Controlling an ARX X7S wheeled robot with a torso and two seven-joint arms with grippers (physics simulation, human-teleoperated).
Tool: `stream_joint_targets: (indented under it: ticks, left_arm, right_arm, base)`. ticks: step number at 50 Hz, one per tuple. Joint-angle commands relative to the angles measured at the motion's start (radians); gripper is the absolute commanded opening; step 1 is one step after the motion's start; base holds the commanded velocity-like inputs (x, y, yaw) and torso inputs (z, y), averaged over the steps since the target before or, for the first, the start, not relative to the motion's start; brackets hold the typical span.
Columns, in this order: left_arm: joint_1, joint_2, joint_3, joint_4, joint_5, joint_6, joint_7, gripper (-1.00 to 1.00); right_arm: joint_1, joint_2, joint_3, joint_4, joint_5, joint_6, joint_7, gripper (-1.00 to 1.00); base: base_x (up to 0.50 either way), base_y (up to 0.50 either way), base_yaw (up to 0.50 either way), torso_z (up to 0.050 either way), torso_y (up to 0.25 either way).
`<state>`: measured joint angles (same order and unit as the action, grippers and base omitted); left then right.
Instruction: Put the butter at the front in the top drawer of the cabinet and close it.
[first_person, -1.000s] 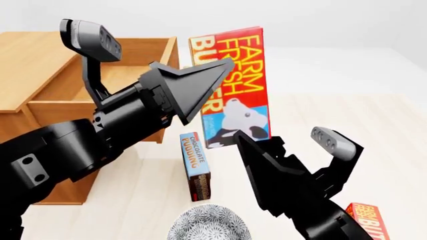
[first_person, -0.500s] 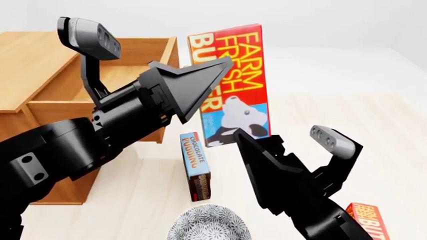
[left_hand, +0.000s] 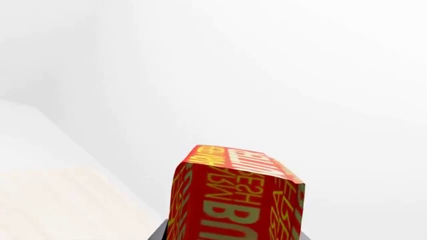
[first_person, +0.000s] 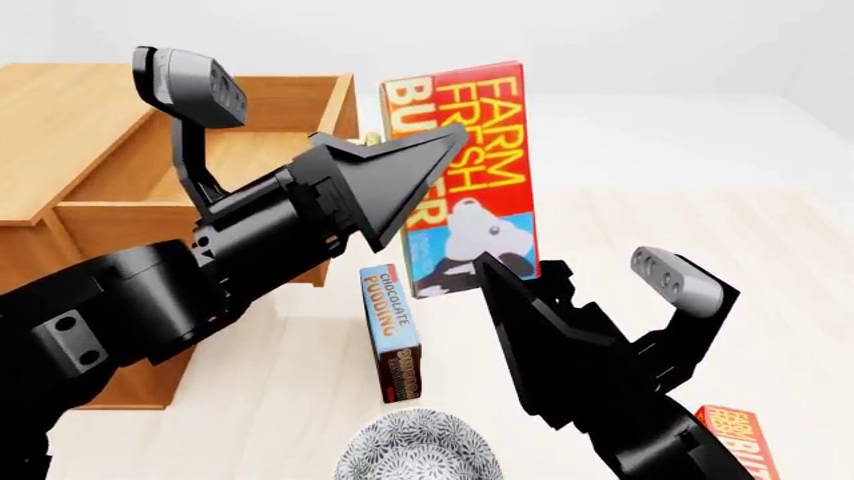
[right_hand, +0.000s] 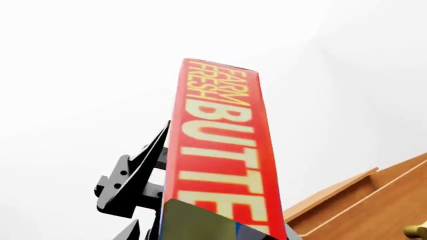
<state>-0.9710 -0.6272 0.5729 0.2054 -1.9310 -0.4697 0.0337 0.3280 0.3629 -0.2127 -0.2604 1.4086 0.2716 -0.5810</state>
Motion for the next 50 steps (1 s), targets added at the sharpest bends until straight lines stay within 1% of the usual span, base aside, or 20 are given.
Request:
stream_joint_targets:
  ticks: [1, 19, 31, 35, 40, 45, 50]
  left_arm:
    - [-0.01, -0.001, -0.022, -0.004, -0.02, 0.009, -0.007, -1.0]
    - [-0.103, -0.012, -0.049, -0.011, -0.035, 0.011, -0.064, -1.0]
    - [-0.149, -0.023, -0.062, -0.006, -0.05, 0.007, -0.097, -1.0]
    - [-0.156, -0.023, -0.064, -0.005, -0.051, 0.009, -0.107, -1.0]
    - [-0.17, -0.027, -0.064, 0.002, -0.051, 0.006, -0.125, -1.0]
    - [-0.18, -0.032, -0.063, 0.003, -0.05, 0.002, -0.138, -1.0]
    - [-0.188, -0.04, -0.065, 0.009, -0.05, 0.002, -0.154, -1.0]
  right_arm:
    - [-0.002, 0.003, 0.009, -0.01, 0.007, -0.008, -0.002, 1.0]
    - [-0.064, 0.033, 0.022, -0.058, -0.025, -0.032, 0.014, 1.0]
    - [-0.107, 0.056, 0.022, -0.078, -0.089, -0.047, 0.049, 1.0]
    - [-0.12, 0.052, 0.024, -0.087, -0.146, -0.071, 0.073, 1.0]
    - [-0.135, 0.033, 0.022, -0.099, -0.263, -0.111, 0.141, 1.0]
    - [-0.143, 0.013, 0.01, -0.11, -0.421, -0.143, 0.241, 1.0]
    - [-0.108, -0.045, -0.011, -0.084, -0.619, -0.182, 0.366, 1.0]
  base:
    - [0.0, 0.0, 0.0, 0.0, 0.0]
    - [0.0, 0.0, 0.0, 0.001, 0.001]
    - [0.0, 0.0, 0.0, 0.001, 0.002]
    - [0.0, 0.0, 0.0, 0.0, 0.0]
    - [0.0, 0.0, 0.0, 0.0, 0.0]
    - [0.0, 0.0, 0.0, 0.0, 0.002]
    - [0.0, 0.0, 0.0, 0.0, 0.0]
